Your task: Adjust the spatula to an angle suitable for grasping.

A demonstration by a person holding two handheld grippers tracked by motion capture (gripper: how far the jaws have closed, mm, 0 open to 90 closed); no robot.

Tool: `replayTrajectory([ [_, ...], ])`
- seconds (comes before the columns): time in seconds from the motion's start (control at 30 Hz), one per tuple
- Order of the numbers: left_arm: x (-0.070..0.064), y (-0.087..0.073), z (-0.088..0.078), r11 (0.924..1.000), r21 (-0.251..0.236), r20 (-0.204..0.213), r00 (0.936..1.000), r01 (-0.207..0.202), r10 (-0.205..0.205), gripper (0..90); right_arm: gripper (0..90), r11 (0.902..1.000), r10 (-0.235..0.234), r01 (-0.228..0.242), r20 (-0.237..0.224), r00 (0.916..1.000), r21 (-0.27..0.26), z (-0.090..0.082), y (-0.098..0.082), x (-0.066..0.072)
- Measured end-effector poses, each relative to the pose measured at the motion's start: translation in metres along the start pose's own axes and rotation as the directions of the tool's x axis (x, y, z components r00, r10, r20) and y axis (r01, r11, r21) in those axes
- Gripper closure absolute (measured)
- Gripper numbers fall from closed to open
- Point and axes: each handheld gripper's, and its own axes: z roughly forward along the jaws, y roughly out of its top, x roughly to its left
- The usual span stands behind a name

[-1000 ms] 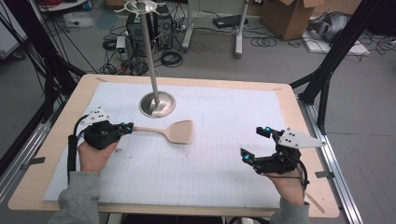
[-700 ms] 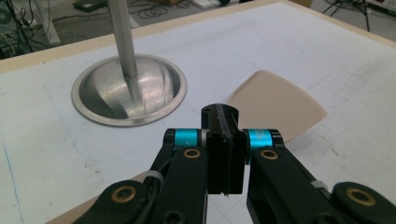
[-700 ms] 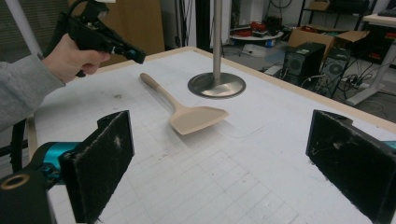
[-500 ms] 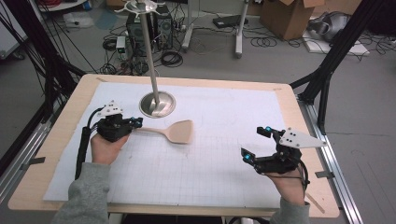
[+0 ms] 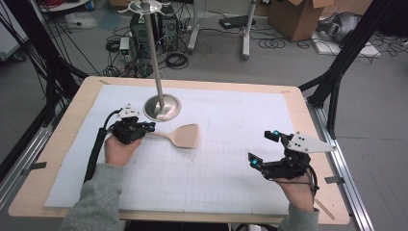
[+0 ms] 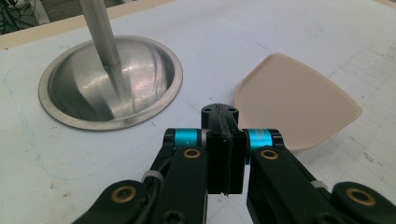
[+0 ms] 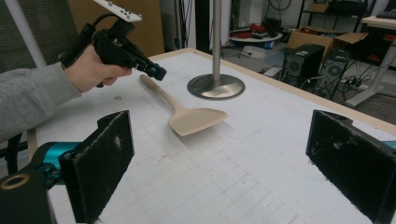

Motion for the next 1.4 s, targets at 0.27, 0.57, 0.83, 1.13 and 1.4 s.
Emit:
replayTrajectory([
  [0.27,0.002,-0.004,0.018,0.9998,0.018,0.0,0.9999,0.012,-0.012,89.6,6.7,1.0,-0.005,0.005,-0.006,1.0,0.0,0.001,0.0,0.0],
  [0.57,0.006,-0.009,0.031,0.9992,0.03,-0.007,0.9996,0.027,-0.027,89.6,6.7,1.0,-0.003,0.003,-0.008,1.0,0.006,0.002,0.0,0.001],
  [0.83,0.005,-0.011,0.039,0.9984,0.052,-0.018,0.9996,0.022,-0.021,89.6,6.6,1.0,-0.004,0.004,-0.01,0.9999,0.004,0.002,0.0,0.001],
  [1.13,-0.001,-0.008,0.053,0.9943,0.107,-0.014,0.9999,0.001,0.0,89.6,6.7,1.0,0.001,-0.001,-0.011,0.9999,0.007,0.002,0.0,0.002],
  [1.4,0.0,-0.01,0.056,0.9932,0.116,-0.013,0.9999,0.009,-0.008,89.6,6.7,1.0,0.001,-0.001,-0.01,1.0,0.007,0.001,-0.001,0.001],
])
